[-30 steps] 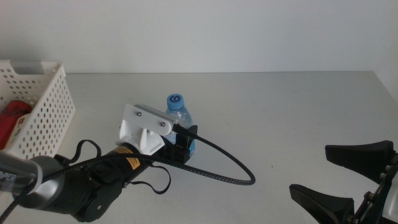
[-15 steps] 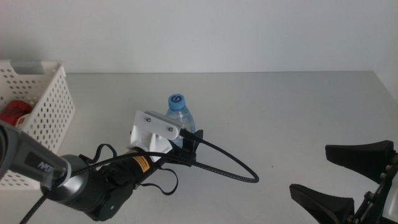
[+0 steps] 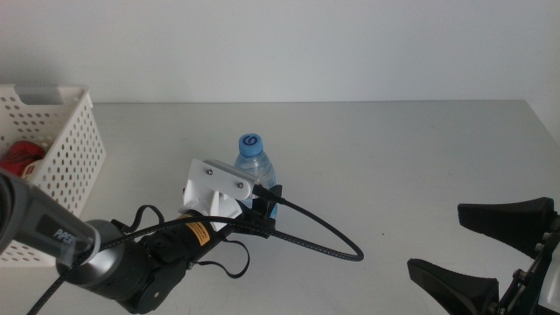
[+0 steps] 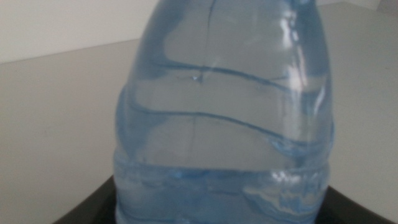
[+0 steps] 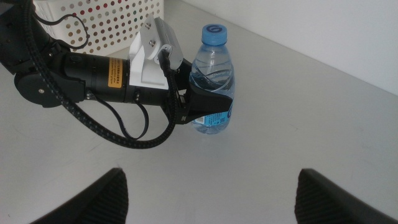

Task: Use arms to grab the bottles and put them into the dustbin to the left of the table.

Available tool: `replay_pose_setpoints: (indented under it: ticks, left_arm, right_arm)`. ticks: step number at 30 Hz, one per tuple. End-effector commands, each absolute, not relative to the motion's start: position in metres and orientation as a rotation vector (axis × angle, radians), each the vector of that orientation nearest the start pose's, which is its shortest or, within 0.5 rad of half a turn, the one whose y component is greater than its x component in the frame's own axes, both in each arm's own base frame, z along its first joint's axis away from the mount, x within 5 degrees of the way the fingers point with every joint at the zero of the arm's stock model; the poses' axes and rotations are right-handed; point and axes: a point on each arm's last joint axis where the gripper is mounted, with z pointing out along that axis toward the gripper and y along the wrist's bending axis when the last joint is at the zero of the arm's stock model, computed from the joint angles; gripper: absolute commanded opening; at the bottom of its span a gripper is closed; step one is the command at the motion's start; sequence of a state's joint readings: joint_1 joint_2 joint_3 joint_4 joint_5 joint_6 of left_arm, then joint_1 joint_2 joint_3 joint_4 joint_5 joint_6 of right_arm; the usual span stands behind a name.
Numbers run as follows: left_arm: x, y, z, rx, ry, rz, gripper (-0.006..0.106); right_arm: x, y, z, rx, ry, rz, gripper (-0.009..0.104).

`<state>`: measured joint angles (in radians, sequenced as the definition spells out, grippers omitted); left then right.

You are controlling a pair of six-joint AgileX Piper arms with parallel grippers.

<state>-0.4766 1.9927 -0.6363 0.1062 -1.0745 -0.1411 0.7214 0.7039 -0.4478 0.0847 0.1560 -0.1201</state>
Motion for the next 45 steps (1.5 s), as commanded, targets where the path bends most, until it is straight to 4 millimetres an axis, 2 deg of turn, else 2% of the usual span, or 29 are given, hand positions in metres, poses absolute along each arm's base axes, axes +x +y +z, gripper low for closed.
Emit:
replay_pose_setpoints:
  ticks: [1, 7, 13, 20, 25, 31, 34, 38, 45]
  left_arm:
    - [0.293, -0.161, 0.149, 0.369, 1.608, -0.530, -0.002]
    - [0.278, -0.150, 0.197, 0.387, 1.681, -0.474, -0.002]
    - [0.266, -0.140, 0.257, 0.420, 1.808, -0.392, -0.002]
    - [0.272, -0.119, 0.322, 0.395, 2.130, -0.230, -0.002]
    - [0.278, -0.095, 0.367, 0.407, 2.251, -0.094, -0.002]
    - [0.286, -0.048, 0.408, 0.352, 2.372, 0.064, -0.002]
    - [0.290, -0.020, 0.417, 0.318, 2.451, 0.144, -0.002]
    - [0.298, 0.015, 0.415, 0.250, 2.532, 0.216, -0.002]
    - [0.316, 0.069, 0.388, 0.165, 2.652, 0.278, -0.002]
  right_arm:
    - [0.112, 0.099, 0.300, -0.688, 1.691, 0.481, 0.081]
    - [0.112, 0.099, 0.300, -0.688, 1.691, 0.481, 0.081]
    - [0.112, 0.099, 0.300, -0.688, 1.691, 0.481, 0.081]
    - [0.112, 0.099, 0.300, -0.688, 1.691, 0.481, 0.081]
    - [0.112, 0.099, 0.300, -0.688, 1.691, 0.481, 0.081]
    - [0.112, 0.099, 0.300, -0.688, 1.691, 0.481, 0.081]
    - [0.112, 0.099, 0.300, -0.688, 1.691, 0.481, 0.081]
    - [0.112, 0.099, 0.300, -0.688, 1.691, 0.481, 0.081]
    - [0.112, 0.099, 0.300, -0.688, 1.691, 0.481, 0.081]
